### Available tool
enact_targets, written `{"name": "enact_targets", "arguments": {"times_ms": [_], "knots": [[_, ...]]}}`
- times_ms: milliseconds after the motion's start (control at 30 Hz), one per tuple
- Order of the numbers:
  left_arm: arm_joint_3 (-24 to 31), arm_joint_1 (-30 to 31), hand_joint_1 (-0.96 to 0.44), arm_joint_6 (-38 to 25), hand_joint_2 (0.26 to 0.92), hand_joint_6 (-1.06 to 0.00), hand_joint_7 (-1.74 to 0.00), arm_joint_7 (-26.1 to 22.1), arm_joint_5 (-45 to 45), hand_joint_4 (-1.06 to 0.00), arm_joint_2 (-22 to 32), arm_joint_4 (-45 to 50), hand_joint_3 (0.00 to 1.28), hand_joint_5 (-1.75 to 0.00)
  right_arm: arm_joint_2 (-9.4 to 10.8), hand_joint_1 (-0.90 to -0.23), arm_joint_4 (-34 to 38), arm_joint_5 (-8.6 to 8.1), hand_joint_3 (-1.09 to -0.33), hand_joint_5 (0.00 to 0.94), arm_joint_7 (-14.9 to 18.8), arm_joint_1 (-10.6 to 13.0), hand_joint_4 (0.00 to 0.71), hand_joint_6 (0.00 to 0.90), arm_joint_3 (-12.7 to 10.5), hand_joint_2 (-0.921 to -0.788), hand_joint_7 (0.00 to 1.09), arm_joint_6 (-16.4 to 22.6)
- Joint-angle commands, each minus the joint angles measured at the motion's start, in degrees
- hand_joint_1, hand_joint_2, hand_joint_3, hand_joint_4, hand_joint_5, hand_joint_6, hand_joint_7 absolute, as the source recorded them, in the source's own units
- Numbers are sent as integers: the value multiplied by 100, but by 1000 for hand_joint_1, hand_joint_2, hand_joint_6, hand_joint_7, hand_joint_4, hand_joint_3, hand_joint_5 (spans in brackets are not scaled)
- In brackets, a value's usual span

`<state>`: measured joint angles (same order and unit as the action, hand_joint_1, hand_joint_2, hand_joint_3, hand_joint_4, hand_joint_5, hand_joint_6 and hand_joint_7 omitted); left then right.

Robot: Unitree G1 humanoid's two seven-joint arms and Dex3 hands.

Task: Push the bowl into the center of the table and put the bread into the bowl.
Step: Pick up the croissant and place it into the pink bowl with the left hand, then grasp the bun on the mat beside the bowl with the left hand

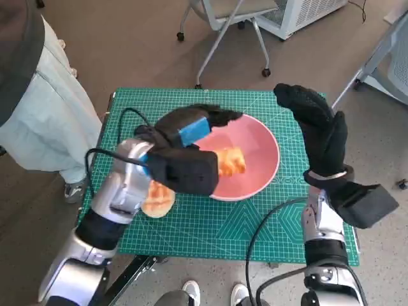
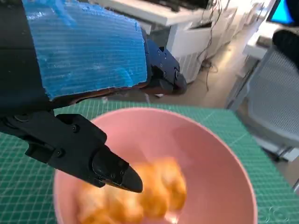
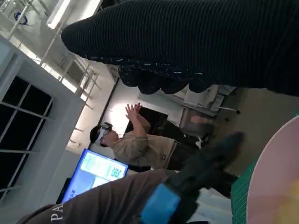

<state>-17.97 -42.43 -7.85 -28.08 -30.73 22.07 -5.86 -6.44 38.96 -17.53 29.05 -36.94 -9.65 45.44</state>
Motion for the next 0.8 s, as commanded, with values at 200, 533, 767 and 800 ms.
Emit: {"name": "enact_targets", "arguments": {"times_ms": [200,533,767,800], "knots": [[891,878,-380,-76,857,-272,-13,-222,408,-106,734,1522,4,-8,60,-656,-25,95,-757,0,-94,159,146,17,73,-921,526,-108],[1745,1869,-382,-286,833,-339,-35,-281,538,-166,1333,2489,0,-21,77,-651,-59,83,-759,1,-130,187,147,18,113,-921,524,-149],[1852,2440,-255,-437,738,-336,-20,-759,448,-160,1926,2881,1,-7,90,-660,-21,37,-757,2,-88,161,148,20,112,-921,521,-172],[1839,2496,-240,-449,729,-331,-17,-824,442,-154,1989,2910,1,-6,92,-661,-14,30,-757,2,-80,158,148,20,111,-921,520,-173]]}}
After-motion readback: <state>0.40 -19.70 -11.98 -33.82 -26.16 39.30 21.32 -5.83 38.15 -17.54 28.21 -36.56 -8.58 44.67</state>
